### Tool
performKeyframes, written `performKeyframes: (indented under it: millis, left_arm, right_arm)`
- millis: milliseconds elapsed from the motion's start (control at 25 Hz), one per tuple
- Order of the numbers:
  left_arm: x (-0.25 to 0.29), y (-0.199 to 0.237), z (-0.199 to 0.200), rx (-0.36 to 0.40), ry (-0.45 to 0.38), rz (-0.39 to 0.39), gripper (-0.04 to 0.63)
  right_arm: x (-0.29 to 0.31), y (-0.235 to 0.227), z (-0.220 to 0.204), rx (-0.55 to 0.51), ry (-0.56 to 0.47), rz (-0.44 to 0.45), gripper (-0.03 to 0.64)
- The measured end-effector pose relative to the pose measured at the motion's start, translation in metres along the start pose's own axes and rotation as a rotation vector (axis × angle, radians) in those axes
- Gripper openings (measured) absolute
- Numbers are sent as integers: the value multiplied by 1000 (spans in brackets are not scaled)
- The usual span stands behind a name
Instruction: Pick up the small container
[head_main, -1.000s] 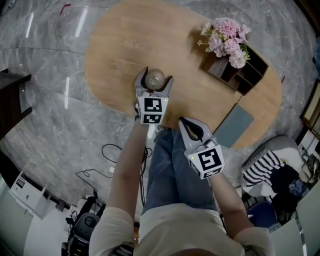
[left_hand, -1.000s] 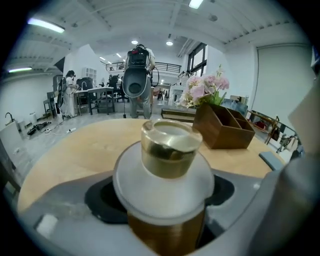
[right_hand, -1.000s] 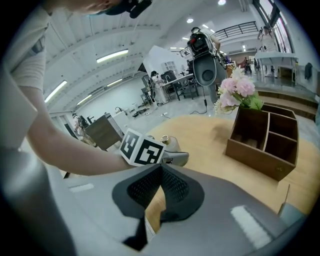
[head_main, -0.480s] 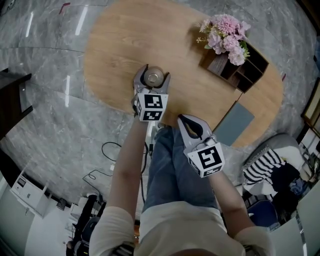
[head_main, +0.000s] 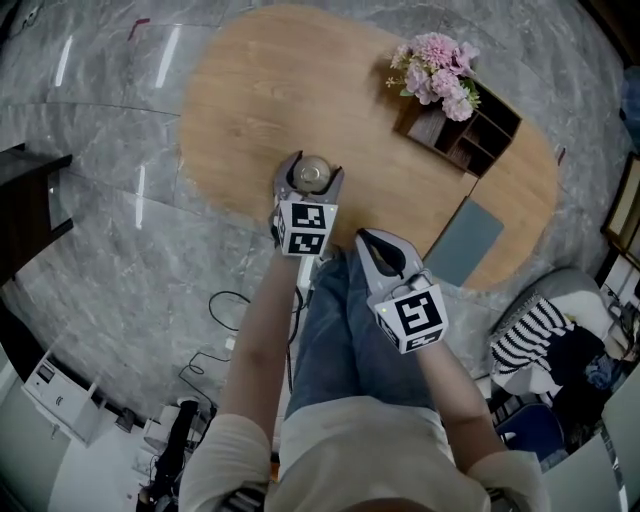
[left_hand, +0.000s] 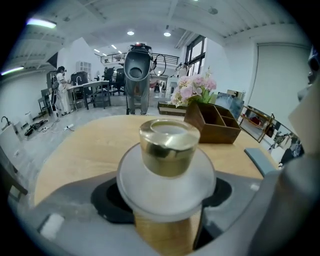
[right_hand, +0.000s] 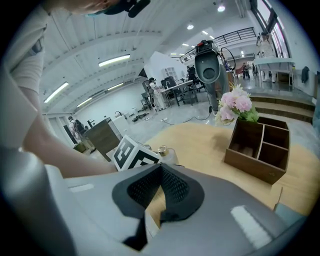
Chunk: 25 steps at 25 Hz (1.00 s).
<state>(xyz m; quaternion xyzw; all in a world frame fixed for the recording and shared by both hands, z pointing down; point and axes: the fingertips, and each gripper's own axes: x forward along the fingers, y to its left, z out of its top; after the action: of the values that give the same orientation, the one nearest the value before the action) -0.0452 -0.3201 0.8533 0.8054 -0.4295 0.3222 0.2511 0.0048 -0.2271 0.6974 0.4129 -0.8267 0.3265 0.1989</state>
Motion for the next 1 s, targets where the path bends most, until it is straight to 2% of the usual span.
performKeyframes:
  millis: [160, 1000]
  left_arm:
    - [-30, -11, 12, 3, -23, -20, 348]
    - [-236, -61, 59, -115, -161, -53, 348]
  right_arm:
    - [-16, 15, 8, -15, -28, -10, -2]
    - [-137, 119, 41, -149, -154, -93, -2]
